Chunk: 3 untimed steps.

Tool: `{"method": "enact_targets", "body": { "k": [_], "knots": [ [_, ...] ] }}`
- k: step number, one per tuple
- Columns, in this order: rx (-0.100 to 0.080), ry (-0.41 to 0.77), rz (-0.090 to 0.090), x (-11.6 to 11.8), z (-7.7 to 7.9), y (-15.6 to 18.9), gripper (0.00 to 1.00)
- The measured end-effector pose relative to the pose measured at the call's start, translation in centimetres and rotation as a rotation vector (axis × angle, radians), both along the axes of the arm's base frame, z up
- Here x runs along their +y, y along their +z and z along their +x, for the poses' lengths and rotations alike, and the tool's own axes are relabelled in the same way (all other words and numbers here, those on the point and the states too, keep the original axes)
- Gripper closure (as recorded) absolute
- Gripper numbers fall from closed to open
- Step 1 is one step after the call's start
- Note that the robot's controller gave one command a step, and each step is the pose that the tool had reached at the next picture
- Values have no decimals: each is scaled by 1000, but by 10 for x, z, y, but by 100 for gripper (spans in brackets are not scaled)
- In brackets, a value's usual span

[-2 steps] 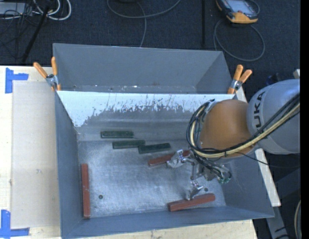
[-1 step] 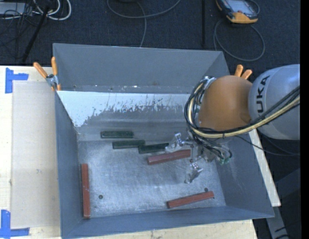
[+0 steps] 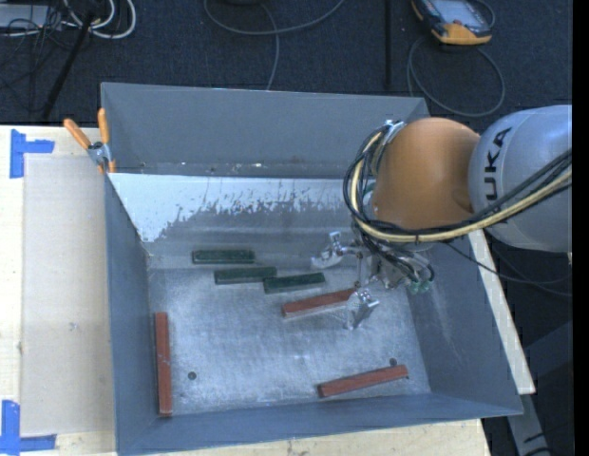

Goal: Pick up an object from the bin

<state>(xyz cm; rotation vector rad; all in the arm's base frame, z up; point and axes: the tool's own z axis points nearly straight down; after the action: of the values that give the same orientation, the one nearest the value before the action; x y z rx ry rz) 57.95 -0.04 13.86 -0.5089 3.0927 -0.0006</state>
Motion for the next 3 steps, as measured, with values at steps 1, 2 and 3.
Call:
{"method": "enact_targets", "body": {
  "k": [1, 2, 3],
  "knots": [
    [1, -39, 1, 4, 3, -6, 0],
    [17, 98, 2, -18, -2, -3, 0],
    [-9, 258, -2, 2, 42, -58, 100]
  ]
}}
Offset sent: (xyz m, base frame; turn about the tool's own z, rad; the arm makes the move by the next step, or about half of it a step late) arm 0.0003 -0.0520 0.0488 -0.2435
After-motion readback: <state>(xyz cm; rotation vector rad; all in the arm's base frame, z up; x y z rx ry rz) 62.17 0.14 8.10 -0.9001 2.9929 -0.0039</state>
